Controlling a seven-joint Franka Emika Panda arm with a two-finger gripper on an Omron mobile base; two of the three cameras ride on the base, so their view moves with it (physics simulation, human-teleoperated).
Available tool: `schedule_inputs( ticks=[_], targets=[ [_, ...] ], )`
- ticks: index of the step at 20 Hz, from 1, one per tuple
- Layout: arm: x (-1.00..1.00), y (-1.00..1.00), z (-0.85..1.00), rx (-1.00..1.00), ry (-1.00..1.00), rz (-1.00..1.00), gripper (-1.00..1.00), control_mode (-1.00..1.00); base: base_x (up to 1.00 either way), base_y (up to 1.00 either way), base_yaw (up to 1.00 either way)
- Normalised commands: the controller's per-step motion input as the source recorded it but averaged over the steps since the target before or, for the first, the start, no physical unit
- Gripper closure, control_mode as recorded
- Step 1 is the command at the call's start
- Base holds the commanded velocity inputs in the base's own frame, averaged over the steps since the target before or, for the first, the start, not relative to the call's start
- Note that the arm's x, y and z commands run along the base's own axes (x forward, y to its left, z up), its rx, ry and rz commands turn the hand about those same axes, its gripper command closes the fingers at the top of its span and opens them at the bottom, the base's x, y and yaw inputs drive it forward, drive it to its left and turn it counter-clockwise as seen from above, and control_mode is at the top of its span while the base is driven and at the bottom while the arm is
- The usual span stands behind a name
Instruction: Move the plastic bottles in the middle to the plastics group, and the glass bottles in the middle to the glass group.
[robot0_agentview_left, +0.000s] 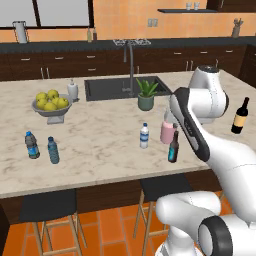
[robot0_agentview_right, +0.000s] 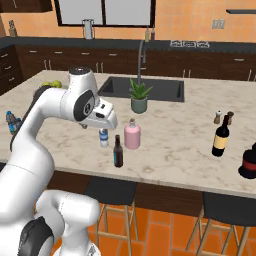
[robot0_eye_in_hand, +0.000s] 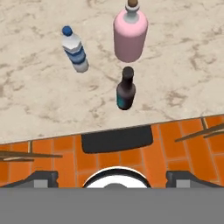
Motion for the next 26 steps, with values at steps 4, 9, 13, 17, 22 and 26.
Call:
schedule_inputs(
  ticks=[4, 9, 13, 17, 22, 26],
  targets=[
    [0.35, -0.12, -0.21, 0.00, -0.14, 0.00, -1.00, -1.00, 0.00, 0.00, 0.00],
    [0.32, 0.00, -0.19, 0.00, -0.10, 0.00, -1.00, -1.00, 0.00, 0.00, 0.00],
    [0.13, -0.16, -0.25, 0.00, 0.10, 0.00, -1.00, -1.00, 0.00, 0.00, 0.00],
    [0.00, -0.26, -0.26, 0.00, 0.15, 0.00, -1.00, -1.00, 0.00, 0.00, 0.00],
    [0.10, -0.12, -0.33, 0.00, 0.06, 0.00, -1.00, -1.00, 0.00, 0.00, 0.00],
    [0.27, 0.00, -0.45, 0.00, 0.00, 0.00, -1.00, -1.00, 0.00, 0.00, 0.00]
  ],
)
